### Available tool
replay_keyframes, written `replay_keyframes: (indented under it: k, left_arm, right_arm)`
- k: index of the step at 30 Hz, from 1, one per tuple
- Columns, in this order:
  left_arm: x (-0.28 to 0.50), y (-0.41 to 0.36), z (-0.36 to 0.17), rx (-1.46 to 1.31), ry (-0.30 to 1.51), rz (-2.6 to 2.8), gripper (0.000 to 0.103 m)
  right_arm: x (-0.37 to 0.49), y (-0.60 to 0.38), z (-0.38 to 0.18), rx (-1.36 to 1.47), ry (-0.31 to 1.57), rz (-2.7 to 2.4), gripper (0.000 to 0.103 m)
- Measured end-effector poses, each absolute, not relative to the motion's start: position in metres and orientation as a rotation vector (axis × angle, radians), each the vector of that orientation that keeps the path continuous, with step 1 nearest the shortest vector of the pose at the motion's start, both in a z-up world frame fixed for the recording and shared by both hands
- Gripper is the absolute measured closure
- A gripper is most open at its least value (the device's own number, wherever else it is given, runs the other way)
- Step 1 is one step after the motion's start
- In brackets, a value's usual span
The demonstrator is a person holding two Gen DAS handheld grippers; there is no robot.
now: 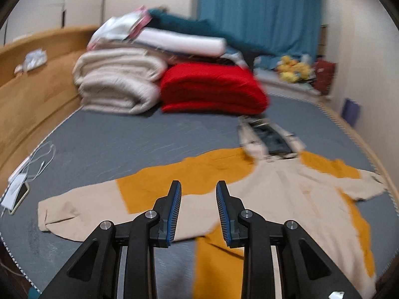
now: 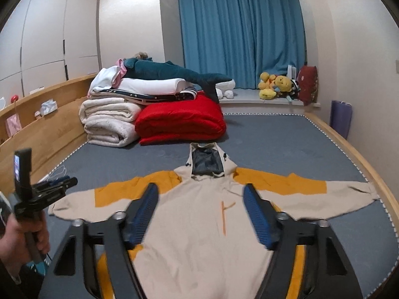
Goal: Fold large clothes
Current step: 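Move the left tool to the sleeve cuff and grasp it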
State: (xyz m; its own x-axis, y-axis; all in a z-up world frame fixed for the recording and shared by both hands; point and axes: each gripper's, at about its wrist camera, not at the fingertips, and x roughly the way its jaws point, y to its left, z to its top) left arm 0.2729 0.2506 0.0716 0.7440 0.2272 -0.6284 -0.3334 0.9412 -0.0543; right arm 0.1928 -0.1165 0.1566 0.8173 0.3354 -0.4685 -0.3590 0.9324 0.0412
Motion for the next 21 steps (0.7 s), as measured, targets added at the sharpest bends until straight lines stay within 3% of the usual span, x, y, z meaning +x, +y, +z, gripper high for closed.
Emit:
replay_keyframes:
  k: [11, 21]
  left_arm:
    - [0.280, 0.374, -0.019, -0.357, 0.809, 0.510, 0.075]
    - [0.264, 0.457, -0.078, -0.617, 0.953, 0.635, 0.066]
  right_arm:
    - [0.271, -0.079, 0.119, -0.073, 0.407, 0.463, 0.041]
    - [0.313, -0.060, 0.078, -0.067, 0.557, 0.496, 0.038]
